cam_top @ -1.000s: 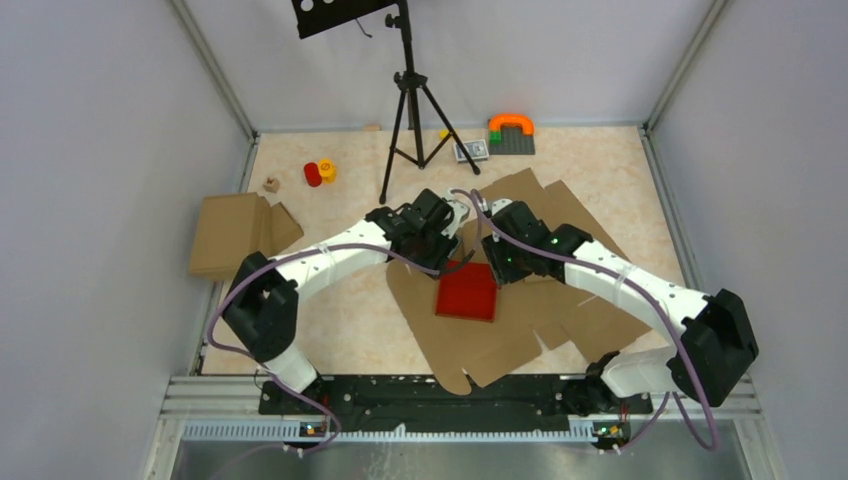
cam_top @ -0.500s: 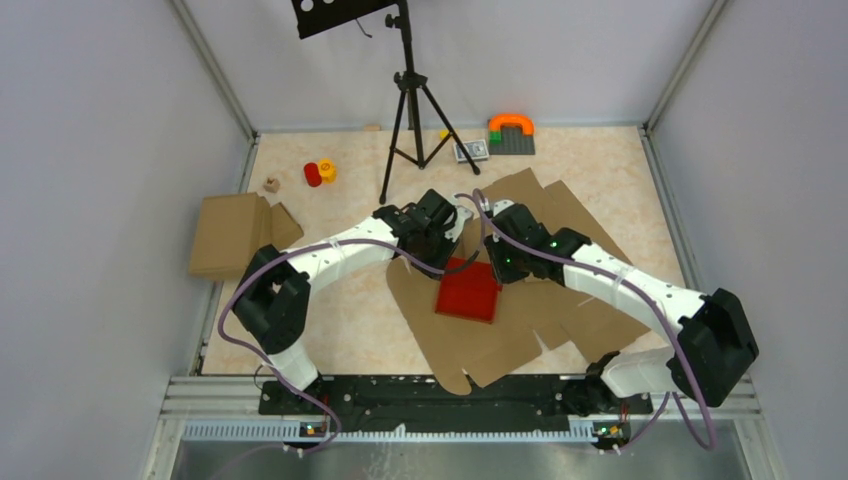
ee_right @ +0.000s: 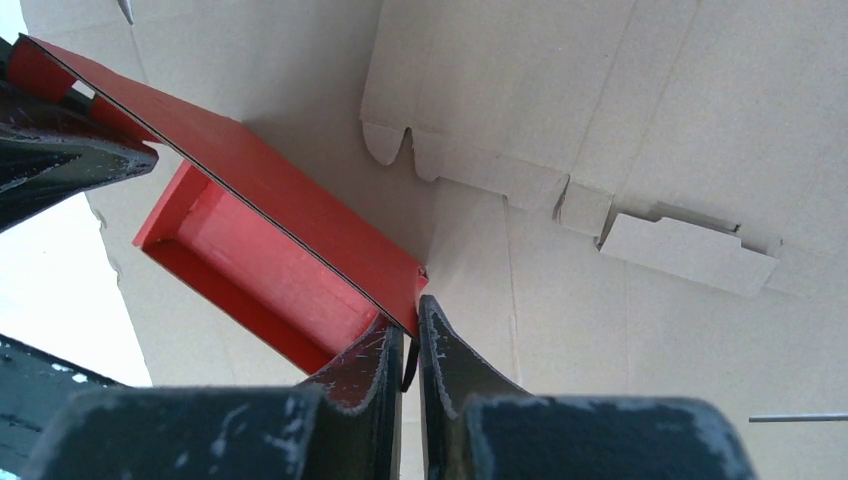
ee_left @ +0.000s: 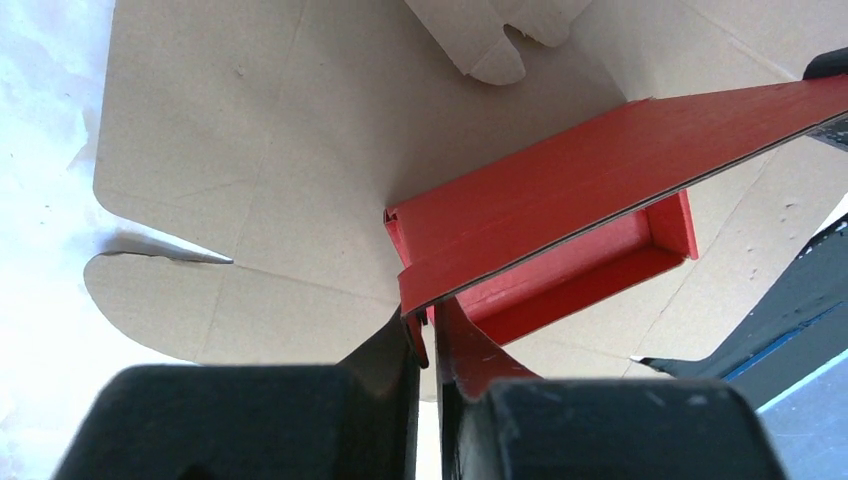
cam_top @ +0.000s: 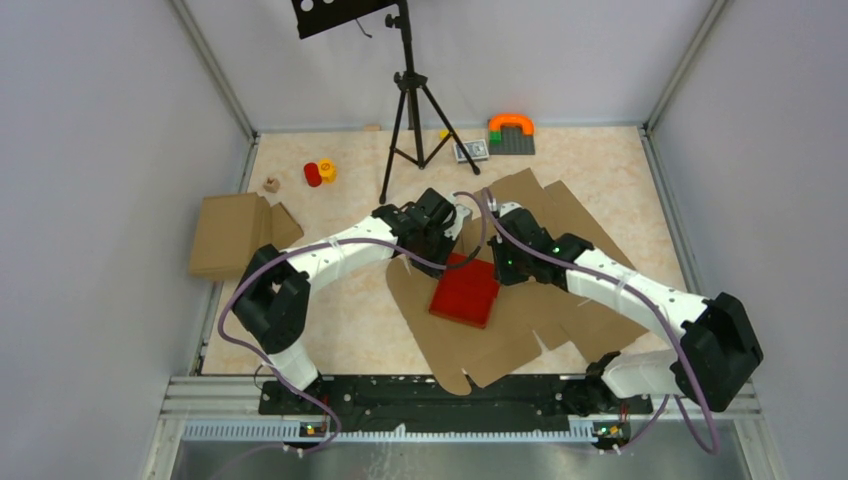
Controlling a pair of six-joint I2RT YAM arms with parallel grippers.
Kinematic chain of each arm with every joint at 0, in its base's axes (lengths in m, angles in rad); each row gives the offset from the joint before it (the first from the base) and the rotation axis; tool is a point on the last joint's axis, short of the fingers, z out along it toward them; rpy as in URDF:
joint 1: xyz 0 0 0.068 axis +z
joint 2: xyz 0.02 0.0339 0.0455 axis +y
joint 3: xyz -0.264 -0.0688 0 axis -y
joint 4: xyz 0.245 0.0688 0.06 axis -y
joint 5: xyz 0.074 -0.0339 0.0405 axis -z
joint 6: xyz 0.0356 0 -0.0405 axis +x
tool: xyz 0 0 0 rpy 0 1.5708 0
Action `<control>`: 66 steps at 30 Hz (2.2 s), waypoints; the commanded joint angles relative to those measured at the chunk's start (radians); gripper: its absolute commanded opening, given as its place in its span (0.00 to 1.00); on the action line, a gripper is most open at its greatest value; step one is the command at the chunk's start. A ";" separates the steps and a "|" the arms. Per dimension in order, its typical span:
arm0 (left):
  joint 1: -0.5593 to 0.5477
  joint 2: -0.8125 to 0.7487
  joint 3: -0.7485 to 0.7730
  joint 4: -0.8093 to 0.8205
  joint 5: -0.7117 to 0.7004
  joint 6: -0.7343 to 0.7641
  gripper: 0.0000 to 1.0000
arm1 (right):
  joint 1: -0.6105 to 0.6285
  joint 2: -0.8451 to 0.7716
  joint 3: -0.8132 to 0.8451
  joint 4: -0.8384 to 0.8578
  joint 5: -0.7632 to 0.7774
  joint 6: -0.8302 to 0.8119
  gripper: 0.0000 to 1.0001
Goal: Fold the paper box
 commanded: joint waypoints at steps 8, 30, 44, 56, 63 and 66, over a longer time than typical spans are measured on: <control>-0.005 -0.041 -0.033 0.114 0.002 -0.106 0.01 | -0.003 -0.054 0.015 0.067 0.074 0.076 0.24; -0.006 -0.056 -0.052 0.112 -0.026 -0.102 0.00 | -0.003 -0.037 0.012 0.024 0.176 -0.067 0.58; -0.007 -0.050 -0.036 0.095 -0.027 -0.094 0.00 | -0.124 -0.030 -0.028 0.165 -0.092 -0.310 0.72; -0.007 -0.043 -0.027 0.084 -0.042 -0.088 0.00 | -0.133 0.002 -0.038 0.234 -0.197 -0.282 0.37; -0.007 -0.033 -0.015 0.080 -0.042 -0.088 0.00 | -0.133 0.000 -0.051 0.243 -0.157 -0.259 0.28; -0.007 -0.027 -0.007 0.075 -0.044 -0.088 0.00 | -0.133 0.001 -0.059 0.256 -0.107 -0.246 0.27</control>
